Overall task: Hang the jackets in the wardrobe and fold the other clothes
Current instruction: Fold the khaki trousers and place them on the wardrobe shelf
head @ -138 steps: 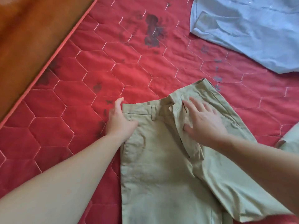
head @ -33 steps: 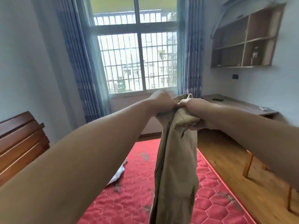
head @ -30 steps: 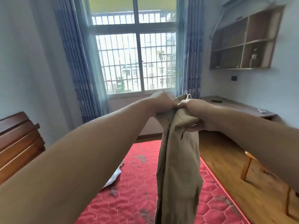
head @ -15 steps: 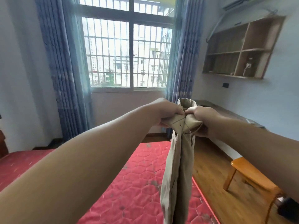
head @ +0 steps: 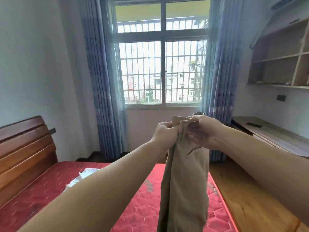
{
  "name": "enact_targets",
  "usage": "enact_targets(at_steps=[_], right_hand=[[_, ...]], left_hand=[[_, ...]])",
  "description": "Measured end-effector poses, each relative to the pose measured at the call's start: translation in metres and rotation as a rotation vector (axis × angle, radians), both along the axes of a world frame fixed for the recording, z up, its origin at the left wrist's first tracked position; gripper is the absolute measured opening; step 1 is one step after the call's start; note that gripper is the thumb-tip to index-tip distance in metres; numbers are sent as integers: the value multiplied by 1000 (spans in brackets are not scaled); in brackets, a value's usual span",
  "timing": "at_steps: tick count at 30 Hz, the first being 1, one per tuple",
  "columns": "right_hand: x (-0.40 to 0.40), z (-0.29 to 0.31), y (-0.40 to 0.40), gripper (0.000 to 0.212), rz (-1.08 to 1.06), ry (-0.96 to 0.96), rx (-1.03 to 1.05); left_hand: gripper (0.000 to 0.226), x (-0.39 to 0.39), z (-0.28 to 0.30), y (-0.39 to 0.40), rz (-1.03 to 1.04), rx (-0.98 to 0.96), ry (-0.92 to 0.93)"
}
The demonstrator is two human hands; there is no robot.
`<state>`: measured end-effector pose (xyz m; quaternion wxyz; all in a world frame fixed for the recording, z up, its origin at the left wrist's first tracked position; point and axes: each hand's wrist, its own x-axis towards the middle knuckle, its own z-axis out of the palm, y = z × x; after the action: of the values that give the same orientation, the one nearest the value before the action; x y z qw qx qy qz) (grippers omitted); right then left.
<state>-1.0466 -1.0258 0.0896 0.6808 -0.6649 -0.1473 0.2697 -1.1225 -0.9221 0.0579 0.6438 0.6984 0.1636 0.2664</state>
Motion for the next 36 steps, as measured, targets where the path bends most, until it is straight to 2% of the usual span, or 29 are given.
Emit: enact_targets(at_steps=[4,9,12,14,16,18,22,25,26,28,30,33,36], right_hand=[[4,4,0,26,-9,4,17],[5,2,1,29,-22,10,54],[4,-1,2,30,-28,-3,55],[6,-1,1,28,-24,-16,43],[5,0,-4,28,34,-36,-2],[9,1,-12,32,33,-223,-115],[30,7,-26,41,-16,-990,-284],[39,18,-34,89,267,-1195,-571],[40,22,-35,90,323,-1245,-691],[43,29,-36,59,352,-1299,-821],[48,36,-41,33,375,-1222,-883],[56,42,-47,22,441,-1036,-923],[58,49,-45,24,405,-945,-800]], left_hand=[[46,7,0,0,64,129,-37],[56,8,-7,-5,55,265,-78],[40,7,-16,-7,-25,316,-102],[31,11,-21,-4,15,401,-118],[18,13,-22,-1,52,368,-153],[15,12,-20,1,52,269,-172],[19,6,-13,7,-13,75,-175],[17,1,-1,14,-107,42,-197],[16,-2,4,16,-138,53,-186],[16,-8,13,22,-177,71,-170],[16,-15,20,31,-184,64,-172],[16,-24,25,42,-156,52,-173],[17,-29,24,52,-90,54,-202]])
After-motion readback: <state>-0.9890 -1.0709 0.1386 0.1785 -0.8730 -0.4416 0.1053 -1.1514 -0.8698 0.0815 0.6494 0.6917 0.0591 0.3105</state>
